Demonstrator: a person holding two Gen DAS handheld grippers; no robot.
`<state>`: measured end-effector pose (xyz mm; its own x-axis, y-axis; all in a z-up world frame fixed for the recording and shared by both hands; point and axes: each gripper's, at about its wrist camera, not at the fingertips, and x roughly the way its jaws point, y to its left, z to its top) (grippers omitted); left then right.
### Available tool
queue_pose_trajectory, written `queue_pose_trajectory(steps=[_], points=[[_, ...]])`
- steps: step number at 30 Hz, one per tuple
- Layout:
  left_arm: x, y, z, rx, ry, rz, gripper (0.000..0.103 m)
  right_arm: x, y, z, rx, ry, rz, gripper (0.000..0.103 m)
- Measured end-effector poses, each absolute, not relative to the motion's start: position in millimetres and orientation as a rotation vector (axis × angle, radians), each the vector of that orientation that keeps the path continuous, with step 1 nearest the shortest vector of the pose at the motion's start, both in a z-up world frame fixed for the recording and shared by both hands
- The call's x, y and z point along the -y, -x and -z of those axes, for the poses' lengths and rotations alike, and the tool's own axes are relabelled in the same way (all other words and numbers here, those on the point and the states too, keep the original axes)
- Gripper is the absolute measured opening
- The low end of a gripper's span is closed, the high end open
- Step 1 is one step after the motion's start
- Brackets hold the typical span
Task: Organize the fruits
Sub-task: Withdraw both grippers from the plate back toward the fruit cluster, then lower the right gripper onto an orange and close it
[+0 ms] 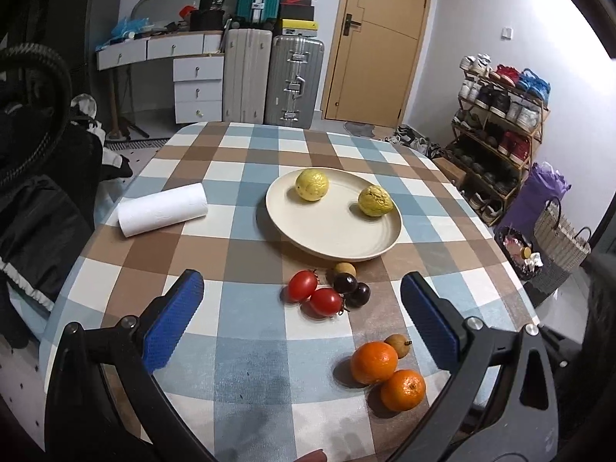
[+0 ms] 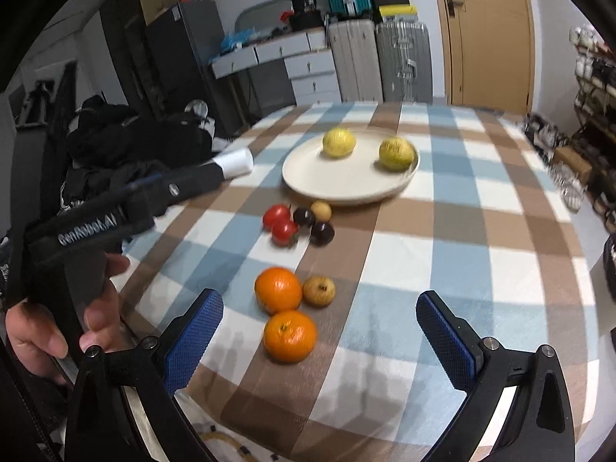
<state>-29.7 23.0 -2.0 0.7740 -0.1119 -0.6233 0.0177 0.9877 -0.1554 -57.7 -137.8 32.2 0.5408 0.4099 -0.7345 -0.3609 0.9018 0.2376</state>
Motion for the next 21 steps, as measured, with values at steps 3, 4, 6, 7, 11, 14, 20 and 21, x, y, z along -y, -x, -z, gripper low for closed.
queue_pose_trajectory(steps=[3, 4, 6, 7, 11, 14, 20, 21], points=[[-27.5, 29.0, 2.8, -0.693, 0.156, 0.060, 0.102, 135.6, 54.5, -23.6, -0.937, -0.072, -0.469, 0.103], [-28.3, 28.0, 3.7, -0.698, 0.160, 0.062, 0.102, 134.0, 53.8, -21.6, -0.946, -0.069, -0.473, 0.103], [-30.6, 28.0, 4.5, -0.709, 0.171, 0.066, 0.102, 128.9, 53.1, -18.8, -0.954, -0.052, -0.489, 0.103], [-31.4, 27.7, 5.2, -0.712, 0.174, 0.063, 0.102, 126.4, 53.5, -18.0, -0.957, -0.045, -0.495, 0.103], [-32.1, 27.6, 5.8, -0.713, 0.176, 0.062, 0.102, 116.8, 51.1, -8.8, -0.998, -0.011, -0.501, 0.102], [-32.0, 28.1, 5.5, -0.714, 0.175, 0.063, 0.102, 112.1, 48.9, -3.1, -1.019, 0.009, -0.501, 0.099], [-31.9, 28.7, 7.2, -0.725, 0.175, 0.063, 0.102, 109.4, 44.6, 5.9, -1.062, 0.007, -0.498, 0.085], [-31.4, 29.0, 7.8, -0.726, 0.174, 0.064, 0.102, 108.8, 43.9, 7.4, -1.068, 0.007, -0.498, 0.082]])
